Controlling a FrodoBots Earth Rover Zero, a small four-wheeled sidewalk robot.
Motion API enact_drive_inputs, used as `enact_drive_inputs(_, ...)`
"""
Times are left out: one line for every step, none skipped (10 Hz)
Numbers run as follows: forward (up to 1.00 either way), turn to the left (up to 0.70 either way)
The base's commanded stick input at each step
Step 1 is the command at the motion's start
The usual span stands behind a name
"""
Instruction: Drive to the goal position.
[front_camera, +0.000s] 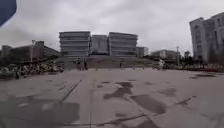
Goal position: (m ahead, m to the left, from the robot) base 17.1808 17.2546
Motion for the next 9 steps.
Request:
enact_drive_inputs(0.7,0.04)
enact_drive_inputs(0.7,0.0)
enact_drive_inputs(0.7,0.0)
enact_drive_inputs(0.7,0.01)
enact_drive_inputs(0.7,0.07)
enact_drive_inputs(0.7,0.14)
enact_drive_inputs(0.7,0.17)
enact_drive_inputs(0.7,0.03)
enact_drive_inputs(0.7,0.0)
